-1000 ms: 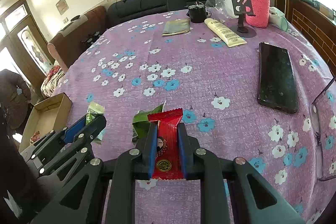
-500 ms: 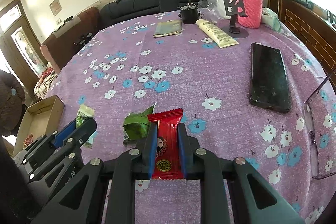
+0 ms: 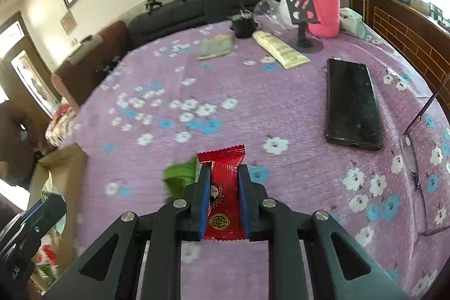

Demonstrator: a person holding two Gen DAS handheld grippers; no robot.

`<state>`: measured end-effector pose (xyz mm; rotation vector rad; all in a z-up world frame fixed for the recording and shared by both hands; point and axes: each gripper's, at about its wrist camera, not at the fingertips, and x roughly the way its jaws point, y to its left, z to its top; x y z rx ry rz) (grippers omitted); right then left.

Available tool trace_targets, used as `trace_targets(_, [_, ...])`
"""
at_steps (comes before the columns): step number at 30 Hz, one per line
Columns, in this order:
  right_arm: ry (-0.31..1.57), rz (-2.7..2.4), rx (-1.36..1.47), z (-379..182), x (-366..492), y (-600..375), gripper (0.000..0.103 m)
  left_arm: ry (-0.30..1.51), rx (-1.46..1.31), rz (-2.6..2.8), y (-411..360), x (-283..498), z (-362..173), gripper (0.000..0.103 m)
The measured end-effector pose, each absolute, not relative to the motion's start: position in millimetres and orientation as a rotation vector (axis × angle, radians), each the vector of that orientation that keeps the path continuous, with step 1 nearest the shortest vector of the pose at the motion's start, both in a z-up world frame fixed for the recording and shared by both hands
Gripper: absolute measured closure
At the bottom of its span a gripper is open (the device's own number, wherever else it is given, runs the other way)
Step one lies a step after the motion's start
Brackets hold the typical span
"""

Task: Organize snacks
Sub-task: 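Lift both candies and carry them toward the box, then release the green-wrapped candy and red foil candy into the box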

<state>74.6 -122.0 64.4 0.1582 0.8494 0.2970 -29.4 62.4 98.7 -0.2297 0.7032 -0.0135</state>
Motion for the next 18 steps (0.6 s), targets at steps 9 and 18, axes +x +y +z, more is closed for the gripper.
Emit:
trace_targets(9, [0.863,0.552,0.153,94.6,31.4,-47.7,0.085,0.661,-0.359,0.023,154.6,-82.6,107.6,0.085])
trace_targets(18, [0.893,0.798,-0.022,98.6,-21.2,65.0,0.085,0.672,-0.340,0.150,222.2,-134.4,82.6,0.085])
